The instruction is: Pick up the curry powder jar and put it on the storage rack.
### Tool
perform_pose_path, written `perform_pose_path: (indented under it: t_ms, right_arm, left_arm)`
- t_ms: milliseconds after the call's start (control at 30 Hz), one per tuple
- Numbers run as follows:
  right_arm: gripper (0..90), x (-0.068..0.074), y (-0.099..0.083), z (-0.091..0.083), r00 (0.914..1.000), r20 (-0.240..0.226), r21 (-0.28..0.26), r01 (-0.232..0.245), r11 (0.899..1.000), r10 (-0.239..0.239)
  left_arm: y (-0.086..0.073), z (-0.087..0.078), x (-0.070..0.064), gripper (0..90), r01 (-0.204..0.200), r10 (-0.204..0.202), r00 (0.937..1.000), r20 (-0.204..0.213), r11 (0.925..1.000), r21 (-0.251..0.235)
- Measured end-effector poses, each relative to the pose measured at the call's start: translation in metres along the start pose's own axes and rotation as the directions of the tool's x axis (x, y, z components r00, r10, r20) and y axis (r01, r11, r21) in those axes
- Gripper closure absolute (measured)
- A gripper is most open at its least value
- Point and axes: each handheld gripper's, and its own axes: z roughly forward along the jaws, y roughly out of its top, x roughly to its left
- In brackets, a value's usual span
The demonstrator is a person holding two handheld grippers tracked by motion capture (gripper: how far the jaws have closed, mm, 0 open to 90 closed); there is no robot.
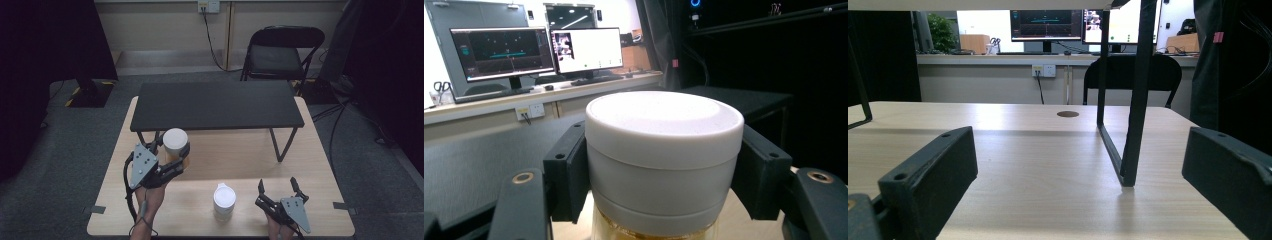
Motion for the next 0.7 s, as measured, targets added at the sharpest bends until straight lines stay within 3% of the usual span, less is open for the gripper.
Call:
perform_pose_path:
  t_ms: [133,367,700]
  right_arm:
    - [0.0,0.000,0.000,0.000,1.0000,-0.001,-0.001,-0.002,1.000,0.002]
    - [0.0,0.000,0.000,0.000,1.0000,-0.001,-0.001,-0.002,1.000,0.002]
    - [0.0,0.000,0.000,0.000,1.0000,-0.001,-0.001,-0.002,1.000,0.002]
  left_arm:
    - [0.011,0.010,-0.001,33.7,-0.024,0.024,0.9997,0.001,0.9997,-0.010]
    - [0.026,0.026,0.005,33.7,-0.008,0.009,0.9998,0.020,0.9999,-0.015]
    - [0.050,0.046,0.012,33.7,0.044,-0.045,0.9983,-0.037,0.9989,-0.013]
